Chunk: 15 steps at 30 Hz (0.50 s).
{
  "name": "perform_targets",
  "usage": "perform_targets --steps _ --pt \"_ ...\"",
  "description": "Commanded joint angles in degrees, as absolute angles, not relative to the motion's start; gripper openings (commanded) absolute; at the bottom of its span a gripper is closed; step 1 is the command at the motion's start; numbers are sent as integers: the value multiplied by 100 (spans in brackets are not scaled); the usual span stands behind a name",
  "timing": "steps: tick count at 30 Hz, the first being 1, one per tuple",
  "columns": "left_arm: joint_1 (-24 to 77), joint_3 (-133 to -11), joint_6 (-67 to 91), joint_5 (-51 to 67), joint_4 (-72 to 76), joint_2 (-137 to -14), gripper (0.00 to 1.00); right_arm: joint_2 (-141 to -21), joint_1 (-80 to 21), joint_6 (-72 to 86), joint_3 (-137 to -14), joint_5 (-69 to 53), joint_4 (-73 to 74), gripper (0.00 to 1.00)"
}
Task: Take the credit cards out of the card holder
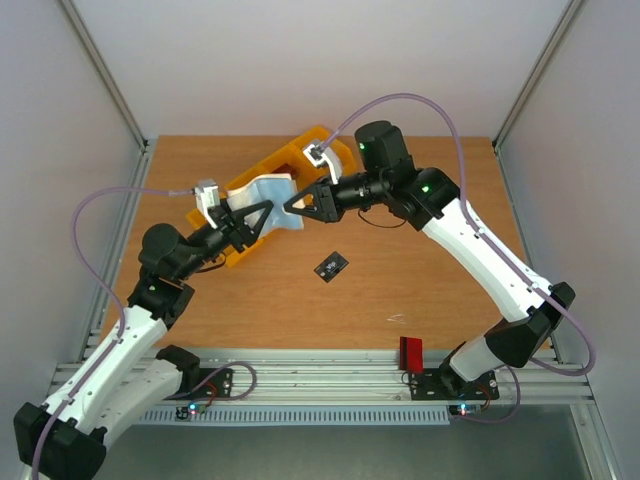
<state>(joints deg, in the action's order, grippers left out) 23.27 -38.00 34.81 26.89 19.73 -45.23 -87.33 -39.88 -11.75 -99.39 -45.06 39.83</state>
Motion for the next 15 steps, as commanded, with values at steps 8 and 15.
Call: perform_targets --steps 8,15 --pt "2347 -3576 2925 2929 1906 -4589 71 -8687 -4294 -1060 -10182 -5285 3542 1" --pt "2347 -3644 3075 4052 2611 -4592 21 -8704 -4279 -1145 -10183 -5411 3593 9"
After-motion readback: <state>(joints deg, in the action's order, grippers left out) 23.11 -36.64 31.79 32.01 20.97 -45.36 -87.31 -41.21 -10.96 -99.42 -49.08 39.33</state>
